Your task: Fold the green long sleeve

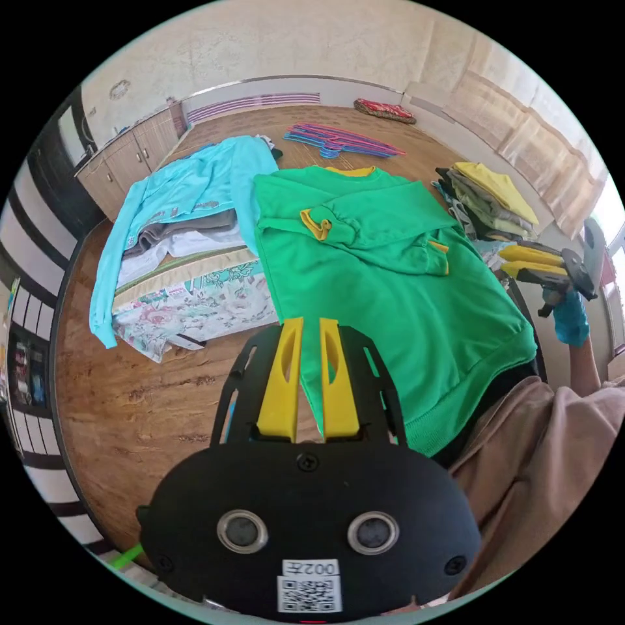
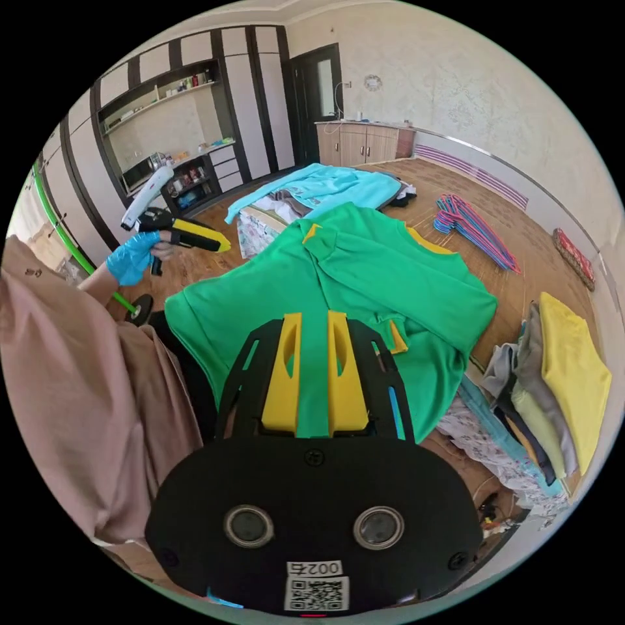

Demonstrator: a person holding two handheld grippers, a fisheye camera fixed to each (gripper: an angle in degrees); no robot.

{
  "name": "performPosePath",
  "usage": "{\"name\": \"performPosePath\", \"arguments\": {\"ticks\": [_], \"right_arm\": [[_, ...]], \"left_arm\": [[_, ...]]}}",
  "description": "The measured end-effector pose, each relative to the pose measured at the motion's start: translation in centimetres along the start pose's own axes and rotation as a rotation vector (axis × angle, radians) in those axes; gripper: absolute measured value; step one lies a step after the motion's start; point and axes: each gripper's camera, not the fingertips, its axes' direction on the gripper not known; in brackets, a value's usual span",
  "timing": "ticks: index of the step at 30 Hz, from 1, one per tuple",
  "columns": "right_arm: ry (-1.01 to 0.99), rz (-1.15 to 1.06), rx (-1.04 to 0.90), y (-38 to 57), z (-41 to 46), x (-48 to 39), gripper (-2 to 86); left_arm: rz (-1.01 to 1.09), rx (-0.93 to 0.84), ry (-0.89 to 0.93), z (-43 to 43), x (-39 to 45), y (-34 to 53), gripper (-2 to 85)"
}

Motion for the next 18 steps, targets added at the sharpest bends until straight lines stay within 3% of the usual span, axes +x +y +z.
{"name": "performPosePath", "arguments": {"ticks": [4, 8, 13, 18], "right_arm": [[0.033, 0.219, 0.099, -1.0, 1.0, -3.0, 4.7], [0.023, 0.325, 0.103, -3.3, 1.3, -7.2, 1.3], [-0.005, 0.280, 0.119, -5.4, 0.2, -11.7, 0.4], [0.004, 0.240, 0.075, -5.5, 0.3, -14.2, -0.1]], "left_arm": [[-0.254, 0.139, -0.026, -1.1, 2.9, 1.5, -1.0], [-0.465, 0.184, -0.196, -2.1, 6.7, 2.3, -1.0], [-0.463, 0.106, -0.314, -1.7, 11.0, 2.9, -1.0], [-0.423, 0.088, -0.321, -0.8, 13.6, 4.2, -1.0]]}}
